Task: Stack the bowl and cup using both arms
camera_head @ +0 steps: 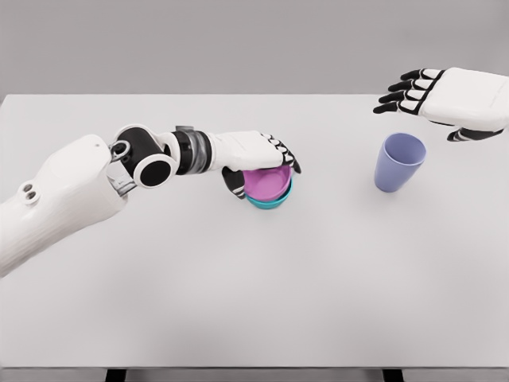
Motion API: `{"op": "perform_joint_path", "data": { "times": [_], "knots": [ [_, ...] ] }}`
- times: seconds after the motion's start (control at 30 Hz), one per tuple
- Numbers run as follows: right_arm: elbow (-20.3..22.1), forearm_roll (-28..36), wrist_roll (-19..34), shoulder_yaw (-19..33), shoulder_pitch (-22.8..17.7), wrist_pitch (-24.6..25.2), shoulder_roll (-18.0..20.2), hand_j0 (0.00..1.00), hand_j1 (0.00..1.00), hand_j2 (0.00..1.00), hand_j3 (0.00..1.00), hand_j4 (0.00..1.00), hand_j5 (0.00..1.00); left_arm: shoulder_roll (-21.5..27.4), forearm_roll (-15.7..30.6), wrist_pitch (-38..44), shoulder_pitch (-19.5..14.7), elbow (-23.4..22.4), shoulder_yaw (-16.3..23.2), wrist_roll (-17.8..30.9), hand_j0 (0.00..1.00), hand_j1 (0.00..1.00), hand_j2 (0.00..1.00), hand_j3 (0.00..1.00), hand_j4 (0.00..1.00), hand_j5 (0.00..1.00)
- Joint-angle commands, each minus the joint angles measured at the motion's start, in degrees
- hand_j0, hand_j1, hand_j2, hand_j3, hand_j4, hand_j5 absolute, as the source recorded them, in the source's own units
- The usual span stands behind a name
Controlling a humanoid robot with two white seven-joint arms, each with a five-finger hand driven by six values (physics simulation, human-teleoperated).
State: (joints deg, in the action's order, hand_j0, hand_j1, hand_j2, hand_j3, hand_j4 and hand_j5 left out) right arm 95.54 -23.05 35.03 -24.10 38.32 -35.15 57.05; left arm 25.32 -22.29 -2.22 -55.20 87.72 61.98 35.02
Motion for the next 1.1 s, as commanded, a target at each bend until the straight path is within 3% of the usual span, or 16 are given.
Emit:
{"op": "perform_joint_path", "data": {
  "times": [0.0, 0.2, 0.3, 0.37, 0.47, 0.53, 0.6, 0.63, 0.73, 0.77, 0.8, 0.83, 0.87, 0.93, 0.97, 1.07],
  "knots": [
    [0.0, 0.2, -0.03, 0.02, 0.0, 0.15, 0.08, 1.0, 1.0, 1.0, 1.0, 1.0, 1.0, 0.08, 0.05, 0.03, 0.0, 0.0, -0.11, -0.02, 1.0, 1.0, 1.0, 1.0, 1.0, 1.0],
    [0.0, 0.28, -0.03, 0.02, -0.09, 0.15, 0.0, 1.0, 1.0, 1.0, 1.0, 1.0, 1.0, 0.61, 0.76, 0.03, -0.26, 1.05, -0.63, -0.02, 1.0, 1.0, 1.0, 1.0, 1.0, 1.0],
    [0.0, 0.28, -0.03, 0.02, 0.0, 0.15, -0.09, 1.0, 1.0, 1.0, 1.0, 1.0, 1.0, 1.22, 2.07, 0.03, 0.18, 5.0, -5.03, -0.02, 1.0, 1.0, 1.0, 1.0, 1.0, 1.0],
    [-0.09, 0.2, -0.03, 0.02, 0.0, 0.15, 0.35, 1.0, 1.0, 1.0, 1.0, 1.0, 1.0, 6.14, 10.06, -0.06, 0.0, 8.78, -6.69, -0.02, 1.0, 1.0, 1.0, 1.0, 1.0, 1.0],
    [-0.09, 0.28, -0.03, 0.11, -0.09, 0.15, 0.35, 1.0, 1.0, 1.0, 1.0, 1.0, 1.0, 11.32, 23.84, -4.27, 0.26, 10.54, -15.03, -0.02, 1.0, 1.0, 1.0, 1.0, 1.0, 1.0],
    [-0.09, 0.2, -0.03, 0.11, -0.26, 0.15, 0.7, 1.0, 1.0, 1.0, 1.0, 1.0, 1.0, 15.37, 37.92, -7.44, 3.95, 10.54, -20.14, -0.02, 1.0, 1.0, 1.0, 1.0, 1.0, 1.0],
    [0.0, 0.2, -0.03, 0.11, -0.35, 0.15, 1.05, 1.0, 1.0, 1.0, 1.0, 1.0, 1.0, 16.95, 46.18, -10.43, 8.43, 10.72, -24.79, -0.02, 1.0, 1.0, 1.0, 1.0, 1.0, 1.0],
    [1.58, 0.2, -0.03, 0.9, -0.53, 0.15, 1.14, 1.0, 1.0, 1.0, 1.0, 1.0, 1.0, 18.62, 50.15, -13.07, 13.08, 10.72, -30.07, -0.02, 1.0, 1.0, 1.0, 1.0, 1.0, 1.0],
    [2.37, 0.37, -0.03, 1.78, -1.05, 0.15, 2.19, 1.0, 1.0, 1.0, 1.0, 1.0, 1.0, 18.8, 51.21, -13.86, 30.4, 10.54, -46.85, -0.02, 1.0, 1.0, 1.0, 1.0, 1.0, 1.0],
    [2.46, 1.42, -0.03, 1.17, -1.49, 0.15, 3.95, 1.0, 1.0, 1.0, 1.0, 1.0, 1.0, 18.89, 51.21, -13.95, 33.3, 10.63, -50.37, -0.02, 1.0, 1.0, 1.0, 1.0, 1.0, 1.0],
    [2.28, 3.7, -0.03, 0.55, -1.49, 0.15, 4.21, 1.0, 1.0, 1.0, 1.0, 1.0, 1.0, 18.98, 51.12, -14.04, 34.54, 10.45, -51.34, -0.02, 1.0, 1.0, 1.0, 1.0, 1.0, 1.0],
    [2.46, 11.07, -0.03, 0.55, -1.49, 0.15, 3.86, 1.0, 1.0, 1.0, 1.0, 1.0, 1.0, 18.98, 51.12, -14.04, 35.68, 10.19, -53.01, -0.02, 1.0, 1.0, 1.0, 1.0, 1.0, 1.0],
    [3.25, 11.1, -0.03, 0.11, -1.58, 0.15, 4.56, 1.0, 1.0, 1.0, 1.0, 1.0, 1.0, 18.98, 50.94, -13.95, 36.82, 10.02, -54.15, -0.02, 1.0, 1.0, 1.0, 1.0, 1.0, 1.0],
    [4.13, 7.42, -0.03, -3.66, -1.14, 0.15, 5.53, 1.0, 1.0, 1.0, 1.0, 1.0, 1.0, 18.89, 50.86, -14.04, 39.72, 10.01, -57.14, -0.02, 1.0, 1.0, 1.0, 1.0, 1.0, 1.0],
    [2.9, 1.96, -0.03, -6.39, -0.7, 0.15, 4.22, 1.0, 1.0, 1.0, 1.0, 1.0, 1.0, 18.89, 50.68, -14.04, 41.13, 10.01, -58.37, -0.02, 1.0, 1.0, 1.0, 1.0, 1.0, 1.0],
    [-2.45, 0.37, -0.03, -6.83, 0.61, 0.15, 1.58, 1.0, 1.0, 1.0, 1.0, 1.0, 1.0, 18.36, 46.12, -14.12, 42.01, 10.01, -58.73, -0.02, 1.0, 1.0, 1.0, 1.0, 1.0, 1.0]
  ]
}}
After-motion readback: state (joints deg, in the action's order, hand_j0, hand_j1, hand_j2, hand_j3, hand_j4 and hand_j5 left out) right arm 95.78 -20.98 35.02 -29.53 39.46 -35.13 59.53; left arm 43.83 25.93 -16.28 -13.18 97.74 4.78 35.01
